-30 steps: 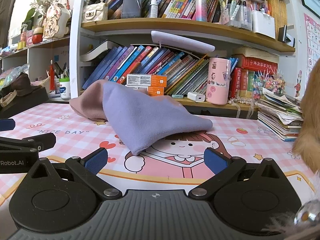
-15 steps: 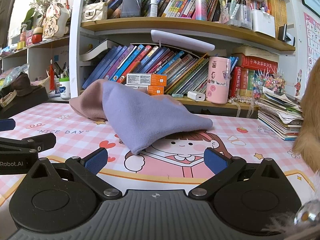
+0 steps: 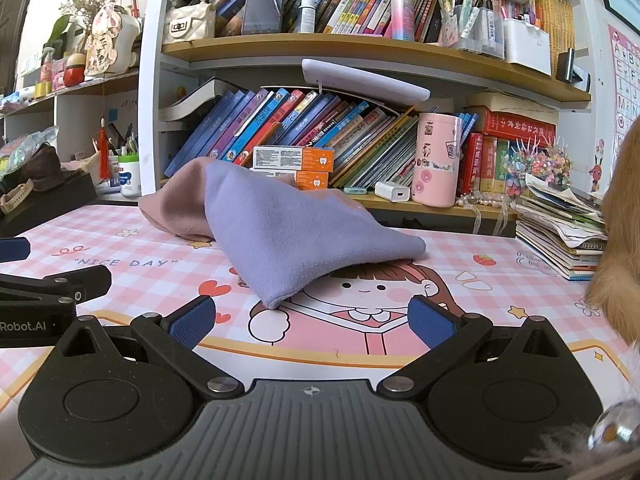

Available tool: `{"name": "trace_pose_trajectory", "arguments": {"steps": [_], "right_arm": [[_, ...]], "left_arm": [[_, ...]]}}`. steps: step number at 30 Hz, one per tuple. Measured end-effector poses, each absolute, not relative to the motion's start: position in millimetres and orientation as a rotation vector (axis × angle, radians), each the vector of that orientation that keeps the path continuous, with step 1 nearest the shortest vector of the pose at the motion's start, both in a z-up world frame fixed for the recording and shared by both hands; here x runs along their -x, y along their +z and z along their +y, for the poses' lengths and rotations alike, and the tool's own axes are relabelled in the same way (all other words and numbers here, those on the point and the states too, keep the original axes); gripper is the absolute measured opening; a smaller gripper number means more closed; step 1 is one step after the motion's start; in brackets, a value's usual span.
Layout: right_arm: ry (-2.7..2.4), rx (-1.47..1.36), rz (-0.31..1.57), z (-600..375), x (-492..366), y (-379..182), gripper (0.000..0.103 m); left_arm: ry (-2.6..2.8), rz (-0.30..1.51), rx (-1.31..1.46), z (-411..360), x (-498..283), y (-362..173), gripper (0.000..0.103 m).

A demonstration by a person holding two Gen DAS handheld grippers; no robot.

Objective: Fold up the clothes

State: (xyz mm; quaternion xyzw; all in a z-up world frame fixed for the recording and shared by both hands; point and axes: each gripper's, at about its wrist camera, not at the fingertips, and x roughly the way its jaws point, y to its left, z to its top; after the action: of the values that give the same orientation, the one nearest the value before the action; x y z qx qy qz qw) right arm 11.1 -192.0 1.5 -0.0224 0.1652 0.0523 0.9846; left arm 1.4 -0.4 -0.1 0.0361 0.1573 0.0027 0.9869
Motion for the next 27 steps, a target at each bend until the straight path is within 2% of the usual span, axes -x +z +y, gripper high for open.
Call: {"name": "trace_pose_trajectory", "arguments": {"steps": [27], "right_arm": [[0.106,0.046,0.332,-192.4,-10.7,1.7,0.103]], "left_arm": [[0.002,0.313,-0.077,-0.9,0.2,-0.5,0.103]]}}
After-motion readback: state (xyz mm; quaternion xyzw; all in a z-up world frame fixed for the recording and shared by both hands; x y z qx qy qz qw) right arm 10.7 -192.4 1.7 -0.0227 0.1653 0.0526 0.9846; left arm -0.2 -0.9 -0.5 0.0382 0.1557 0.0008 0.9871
